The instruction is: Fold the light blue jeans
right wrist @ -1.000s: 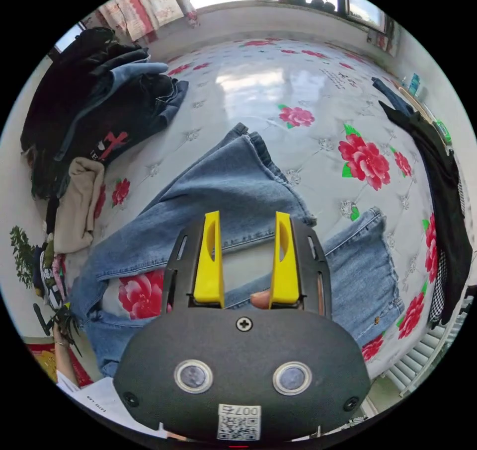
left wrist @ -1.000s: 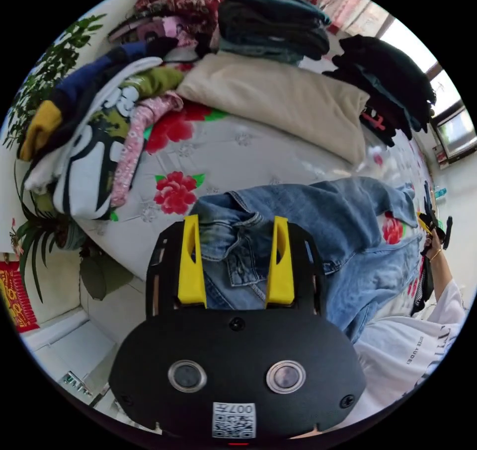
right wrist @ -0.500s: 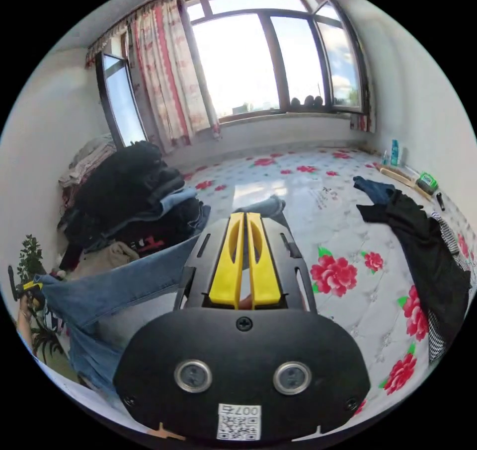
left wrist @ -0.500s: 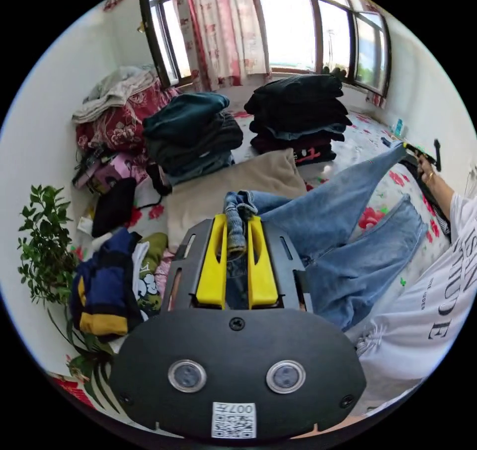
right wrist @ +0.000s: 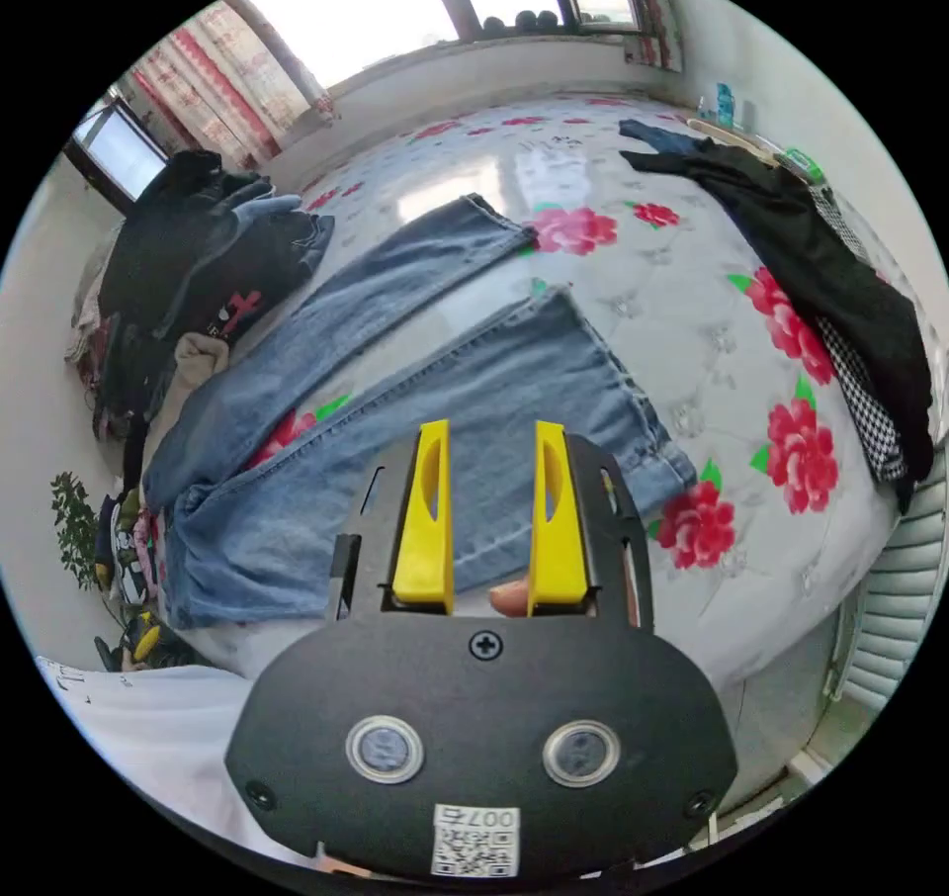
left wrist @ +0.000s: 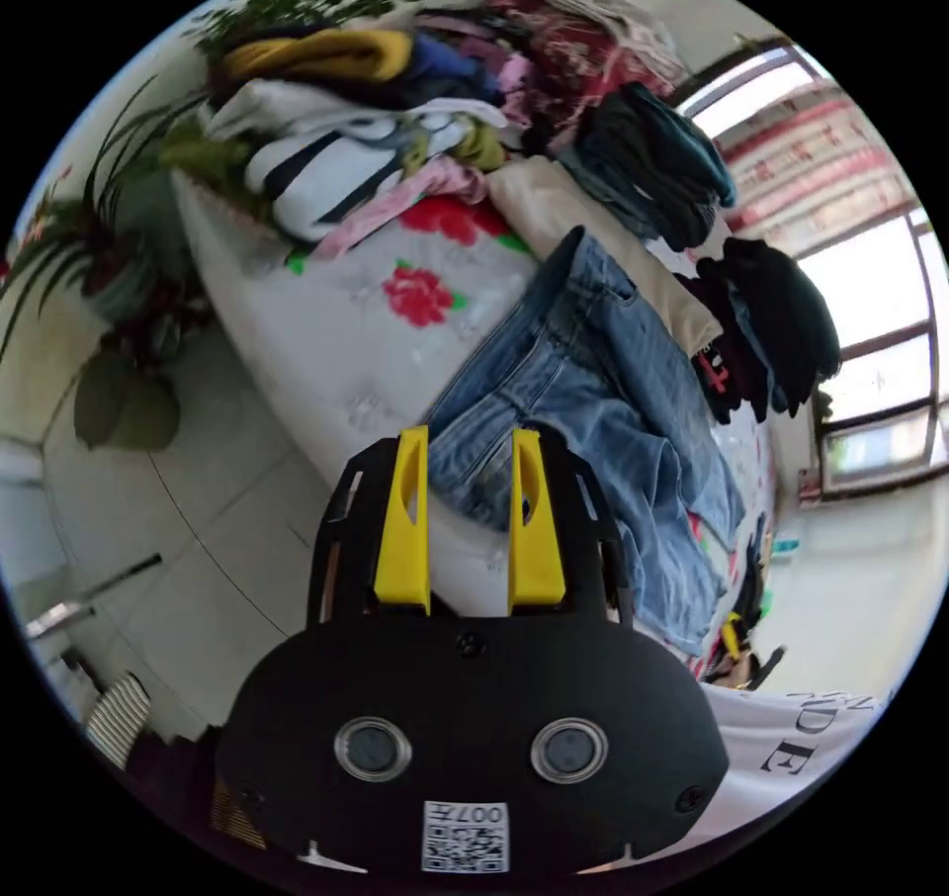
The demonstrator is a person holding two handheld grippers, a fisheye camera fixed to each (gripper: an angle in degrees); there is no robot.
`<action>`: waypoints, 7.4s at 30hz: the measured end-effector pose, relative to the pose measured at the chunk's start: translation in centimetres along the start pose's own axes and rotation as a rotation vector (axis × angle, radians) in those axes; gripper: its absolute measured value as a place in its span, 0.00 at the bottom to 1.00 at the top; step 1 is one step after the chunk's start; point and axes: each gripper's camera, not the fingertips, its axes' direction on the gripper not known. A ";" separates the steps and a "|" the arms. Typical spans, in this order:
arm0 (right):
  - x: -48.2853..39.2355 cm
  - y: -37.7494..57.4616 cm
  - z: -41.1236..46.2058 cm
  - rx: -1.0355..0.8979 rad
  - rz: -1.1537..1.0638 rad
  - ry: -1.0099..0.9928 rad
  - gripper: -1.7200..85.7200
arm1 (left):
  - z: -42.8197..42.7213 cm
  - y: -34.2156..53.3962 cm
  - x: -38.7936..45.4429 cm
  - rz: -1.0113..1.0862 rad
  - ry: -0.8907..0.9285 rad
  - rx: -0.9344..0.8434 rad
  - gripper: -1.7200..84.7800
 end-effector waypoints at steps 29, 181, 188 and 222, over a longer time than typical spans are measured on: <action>13.2 9.5 -3.1 0.009 0.300 0.117 0.09 | 0.5 5.7 -8.9 0.097 0.024 -0.149 0.11; -39.3 5.9 35.1 -1.176 -0.476 -0.835 0.04 | 9.9 -1.0 3.7 0.699 -0.109 -0.178 0.09; -37.7 0.4 33.5 -0.796 -0.287 -0.979 0.02 | 9.3 -4.9 6.7 0.763 -0.279 -0.049 0.02; -21.1 20.7 19.8 -0.440 -0.829 -0.476 0.06 | 12.7 4.1 13.9 1.231 -0.329 -0.236 0.02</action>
